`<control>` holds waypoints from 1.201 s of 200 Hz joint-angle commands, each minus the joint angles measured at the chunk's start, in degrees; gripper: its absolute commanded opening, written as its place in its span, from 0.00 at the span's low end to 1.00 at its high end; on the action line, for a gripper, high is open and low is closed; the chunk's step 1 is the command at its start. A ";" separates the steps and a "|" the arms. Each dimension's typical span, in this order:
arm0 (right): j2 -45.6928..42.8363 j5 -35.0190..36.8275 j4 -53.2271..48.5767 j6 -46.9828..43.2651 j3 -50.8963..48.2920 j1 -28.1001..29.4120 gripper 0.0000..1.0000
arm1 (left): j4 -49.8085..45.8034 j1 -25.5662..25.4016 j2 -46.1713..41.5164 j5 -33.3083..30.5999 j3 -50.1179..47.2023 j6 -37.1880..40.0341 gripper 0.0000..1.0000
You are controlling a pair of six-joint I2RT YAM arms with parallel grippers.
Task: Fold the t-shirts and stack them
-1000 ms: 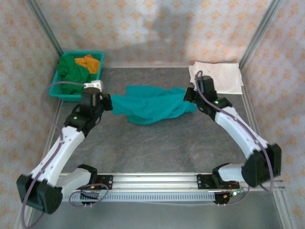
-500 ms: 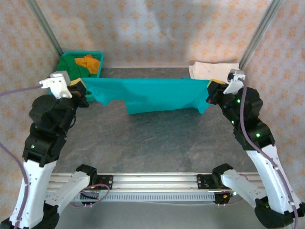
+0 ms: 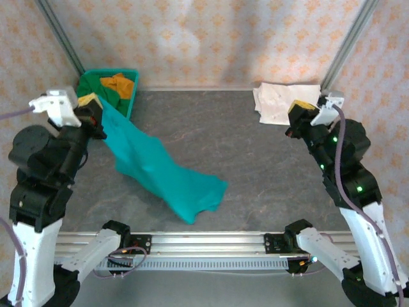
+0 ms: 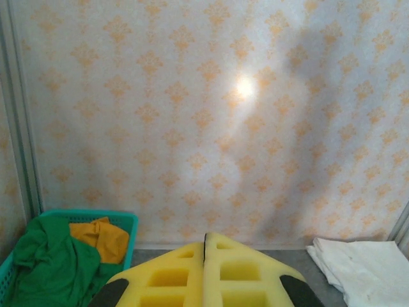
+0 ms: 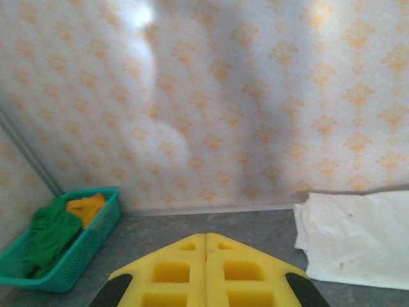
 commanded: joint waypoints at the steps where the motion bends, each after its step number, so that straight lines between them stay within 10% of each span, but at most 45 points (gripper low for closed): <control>1: 5.28 0.64 3.58 2.25 -4.99 0.26 0.15 | 3.31 0.26 6.11 6.20 -3.45 2.89 0.00; 44: 18.81 -39.04 20.40 5.96 -13.86 1.55 0.47 | 13.35 -2.00 13.61 24.12 -13.24 2.60 0.00; 95: 19.89 -35.44 26.26 3.52 -18.76 2.74 0.55 | 10.13 -15.88 25.19 21.28 -5.40 6.09 0.00; 162: 15.64 -44.57 42.49 3.27 -28.56 2.77 0.73 | 11.90 -21.57 38.73 26.44 3.98 4.82 0.00; 209: 22.40 -45.10 52.82 7.52 -28.01 4.14 0.68 | 13.16 -23.04 40.66 28.18 4.48 3.58 0.00; 240: 24.94 -39.02 52.60 6.78 -26.91 4.28 0.24 | 13.15 -23.06 38.72 24.92 3.09 3.62 0.00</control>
